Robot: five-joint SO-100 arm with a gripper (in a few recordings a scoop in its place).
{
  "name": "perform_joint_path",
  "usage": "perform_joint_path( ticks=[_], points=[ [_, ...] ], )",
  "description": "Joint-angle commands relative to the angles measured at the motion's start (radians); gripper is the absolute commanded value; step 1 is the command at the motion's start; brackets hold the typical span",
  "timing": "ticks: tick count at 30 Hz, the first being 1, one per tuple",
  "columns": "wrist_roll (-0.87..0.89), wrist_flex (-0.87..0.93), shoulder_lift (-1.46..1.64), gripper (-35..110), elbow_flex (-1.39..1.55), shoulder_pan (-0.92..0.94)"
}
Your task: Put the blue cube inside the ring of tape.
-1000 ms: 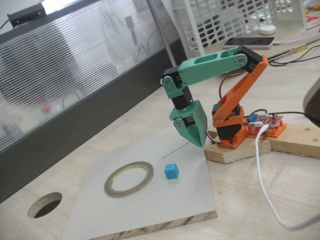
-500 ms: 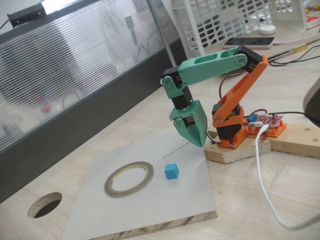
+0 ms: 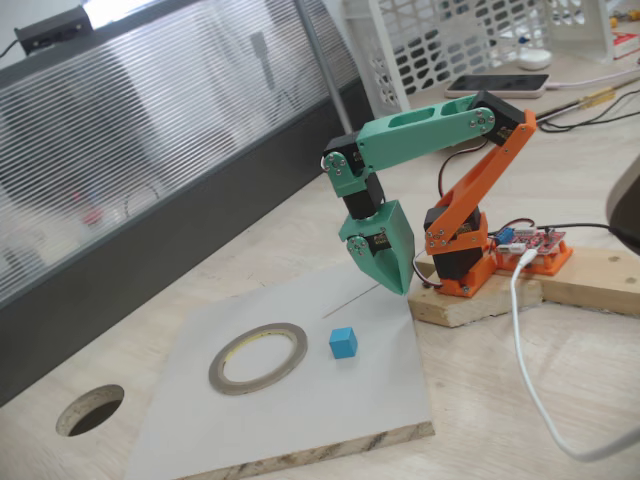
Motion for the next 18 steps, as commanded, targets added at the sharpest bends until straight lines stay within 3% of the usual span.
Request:
perform_joint_path(
  ticks=[1,18],
  points=[
    [0.006,0.012,0.077,-1,-0.009,0.009],
    [0.006,0.021,0.08,-1,-0.032,0.017]
  ],
)
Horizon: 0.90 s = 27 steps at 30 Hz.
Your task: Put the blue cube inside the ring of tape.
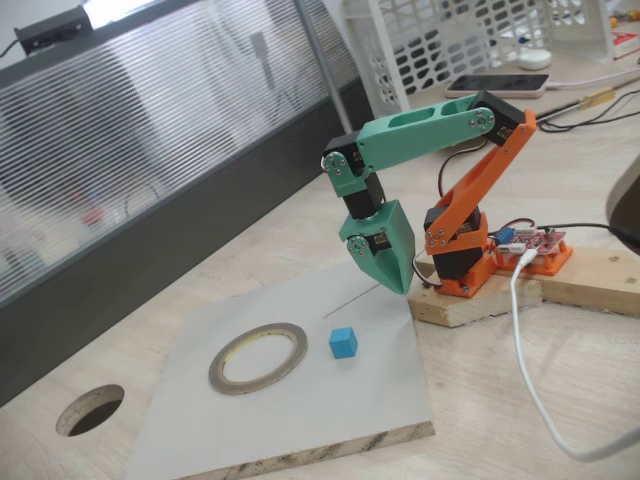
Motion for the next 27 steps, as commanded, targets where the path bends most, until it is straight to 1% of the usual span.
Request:
perform_joint_path(
  ticks=[1,10,27],
  points=[
    [0.006,0.017,0.08,-1,-0.044,0.017],
    [0.006,0.018,0.078,-1,-0.345,0.018],
    [0.008,0.011,0.077,-1,-0.347,0.006]
  ],
)
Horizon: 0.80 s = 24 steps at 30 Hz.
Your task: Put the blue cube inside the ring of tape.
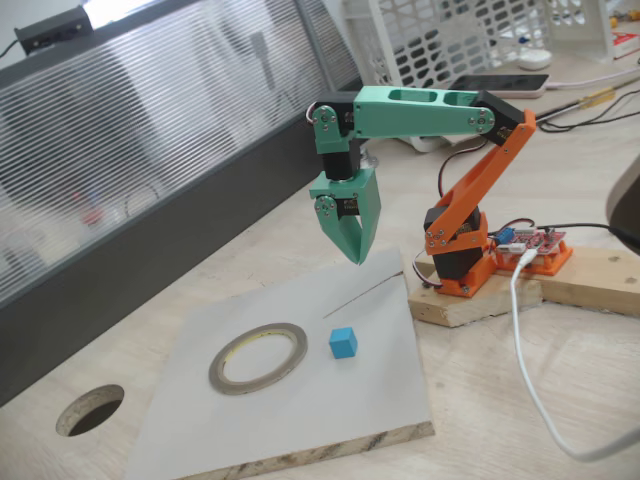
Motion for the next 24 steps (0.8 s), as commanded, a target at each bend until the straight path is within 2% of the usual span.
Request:
perform_joint_path(
  ticks=[1,4,10,16,24],
  points=[
    [0.008,0.0,0.075,-1,-0.014,0.005],
    [0.008,0.0,0.075,-1,-0.014,-0.035],
    [0.008,0.0,0.072,-1,-0.012,-0.25],
    [0.008,0.0,-0.046,-1,-0.012,-0.399],
    [0.0,-0.002,-0.067,-1,-0.021,-0.426]
  ],
)
